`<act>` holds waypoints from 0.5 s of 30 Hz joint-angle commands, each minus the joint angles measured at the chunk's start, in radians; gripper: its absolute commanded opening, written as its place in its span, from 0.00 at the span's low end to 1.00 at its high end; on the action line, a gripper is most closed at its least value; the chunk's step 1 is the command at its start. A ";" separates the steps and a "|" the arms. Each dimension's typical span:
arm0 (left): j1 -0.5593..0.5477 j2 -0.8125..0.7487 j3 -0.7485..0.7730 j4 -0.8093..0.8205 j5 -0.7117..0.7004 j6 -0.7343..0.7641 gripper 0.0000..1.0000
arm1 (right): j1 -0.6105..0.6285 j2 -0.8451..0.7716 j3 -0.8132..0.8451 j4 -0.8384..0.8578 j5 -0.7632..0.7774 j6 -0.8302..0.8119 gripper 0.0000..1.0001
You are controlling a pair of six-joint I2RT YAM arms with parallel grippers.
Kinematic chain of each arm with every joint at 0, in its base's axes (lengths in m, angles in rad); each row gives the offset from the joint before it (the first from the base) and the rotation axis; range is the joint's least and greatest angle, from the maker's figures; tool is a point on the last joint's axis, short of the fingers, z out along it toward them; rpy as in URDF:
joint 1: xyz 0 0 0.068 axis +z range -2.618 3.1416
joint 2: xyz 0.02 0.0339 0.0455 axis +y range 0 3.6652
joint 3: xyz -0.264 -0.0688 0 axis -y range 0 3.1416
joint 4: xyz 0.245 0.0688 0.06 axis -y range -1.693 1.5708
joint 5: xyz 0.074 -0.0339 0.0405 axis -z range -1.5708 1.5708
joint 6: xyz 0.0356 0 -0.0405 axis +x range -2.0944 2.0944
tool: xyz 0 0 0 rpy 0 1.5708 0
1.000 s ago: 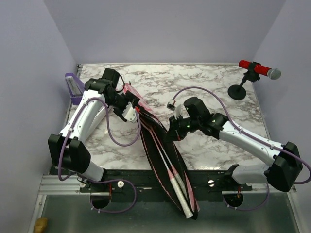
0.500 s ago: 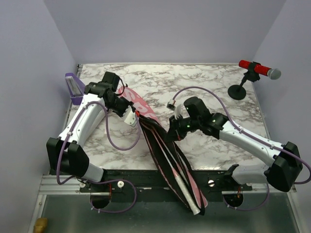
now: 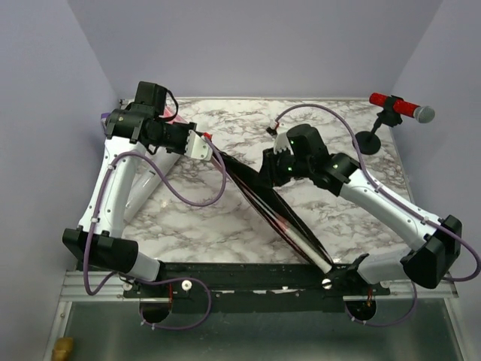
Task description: Pack up the badminton gear
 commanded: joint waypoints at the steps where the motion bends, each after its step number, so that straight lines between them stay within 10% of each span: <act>1: -0.001 -0.047 -0.079 -0.329 0.177 -0.138 0.00 | -0.018 0.058 0.118 -0.039 0.157 -0.005 0.47; 8: -0.007 -0.135 -0.261 -0.323 0.205 -0.088 0.00 | -0.018 0.081 0.176 0.041 -0.131 -0.099 0.89; 15: -0.007 -0.145 -0.285 -0.295 0.243 -0.126 0.00 | 0.028 0.127 0.181 0.095 -0.270 -0.165 0.96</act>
